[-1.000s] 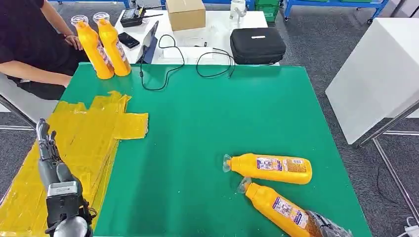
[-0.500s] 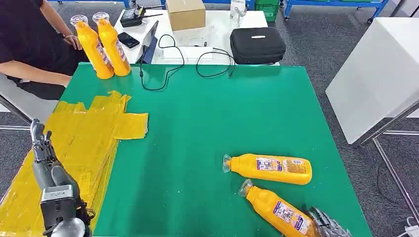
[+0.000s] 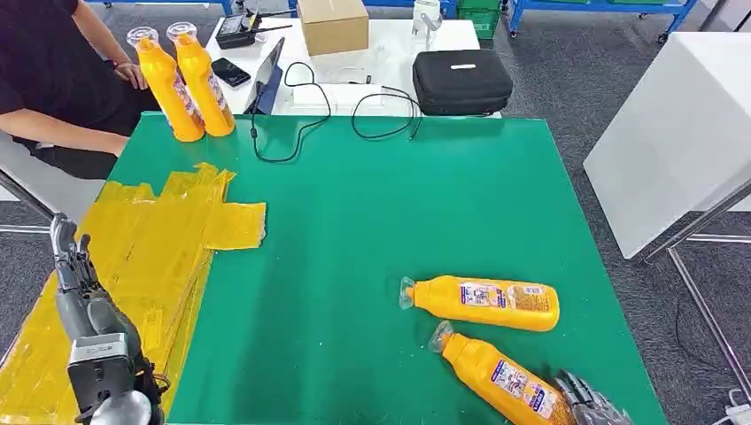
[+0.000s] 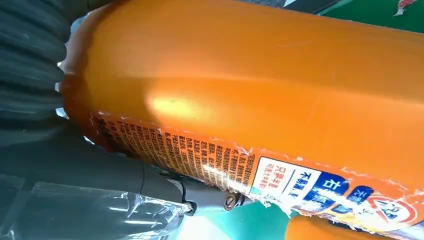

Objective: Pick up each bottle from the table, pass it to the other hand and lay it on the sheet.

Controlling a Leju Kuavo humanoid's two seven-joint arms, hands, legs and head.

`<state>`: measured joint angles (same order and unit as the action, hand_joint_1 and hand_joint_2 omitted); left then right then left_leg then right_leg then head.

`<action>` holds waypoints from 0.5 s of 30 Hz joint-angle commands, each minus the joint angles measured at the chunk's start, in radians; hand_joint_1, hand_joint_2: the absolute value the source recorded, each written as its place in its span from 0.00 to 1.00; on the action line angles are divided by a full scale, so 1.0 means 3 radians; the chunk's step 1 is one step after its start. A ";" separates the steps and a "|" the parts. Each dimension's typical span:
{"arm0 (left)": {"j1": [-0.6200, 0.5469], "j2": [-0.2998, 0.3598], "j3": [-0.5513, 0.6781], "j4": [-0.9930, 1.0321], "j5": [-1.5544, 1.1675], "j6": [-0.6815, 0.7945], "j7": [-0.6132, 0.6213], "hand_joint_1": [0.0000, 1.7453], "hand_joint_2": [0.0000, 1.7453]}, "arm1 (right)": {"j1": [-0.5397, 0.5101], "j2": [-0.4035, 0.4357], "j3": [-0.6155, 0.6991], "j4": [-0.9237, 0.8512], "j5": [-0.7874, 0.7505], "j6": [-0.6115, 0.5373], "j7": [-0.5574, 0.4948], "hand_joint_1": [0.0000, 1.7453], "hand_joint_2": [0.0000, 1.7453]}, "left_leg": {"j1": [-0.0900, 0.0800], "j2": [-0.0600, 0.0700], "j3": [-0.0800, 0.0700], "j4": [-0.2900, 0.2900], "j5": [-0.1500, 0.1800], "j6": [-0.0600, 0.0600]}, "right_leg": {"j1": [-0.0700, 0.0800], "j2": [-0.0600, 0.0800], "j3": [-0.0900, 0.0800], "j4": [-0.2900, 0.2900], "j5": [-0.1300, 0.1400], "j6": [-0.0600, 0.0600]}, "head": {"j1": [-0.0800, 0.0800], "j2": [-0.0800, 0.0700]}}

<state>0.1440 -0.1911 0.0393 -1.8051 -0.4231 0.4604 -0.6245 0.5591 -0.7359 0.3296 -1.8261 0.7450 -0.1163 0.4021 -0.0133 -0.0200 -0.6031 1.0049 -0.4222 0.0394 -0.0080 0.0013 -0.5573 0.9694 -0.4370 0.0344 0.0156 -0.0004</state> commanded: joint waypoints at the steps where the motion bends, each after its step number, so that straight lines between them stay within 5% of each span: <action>1: -0.0039 0.0044 -0.0057 0.0063 0.0009 0.0002 0.0002 0.00 0.00 | 0.0000 0.0125 -0.0031 0.0153 -0.0010 0.0017 -0.0017 0.00 1.00 | 0.0005 0.0000 0.0009 -0.0002 -0.0003 -0.0010 | 0.0005 -0.0005 0.0013 -0.0006 -0.0004 -0.0003 | 0.0000 0.0000; 15: -0.0039 0.0044 -0.0057 0.0063 0.0009 0.0002 0.0002 0.00 0.00 | 0.0000 0.0125 -0.0031 0.0153 -0.0010 0.0017 -0.0017 0.00 1.00 | 0.0005 0.0000 0.0006 -0.0001 -0.0002 -0.0008 | 0.0005 -0.0004 0.0009 -0.0005 -0.0002 -0.0003 | 0.0000 0.0000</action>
<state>0.1440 -0.1911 0.0389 -1.8055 -0.4231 0.4604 -0.6245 0.5600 -0.7351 0.3254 -1.8238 0.7450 -0.1163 0.4021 -0.0133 -0.0200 -0.6031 1.0049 -0.4223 0.0394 -0.0080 0.0013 -0.5574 0.9694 -0.4370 0.0344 0.0156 -0.0004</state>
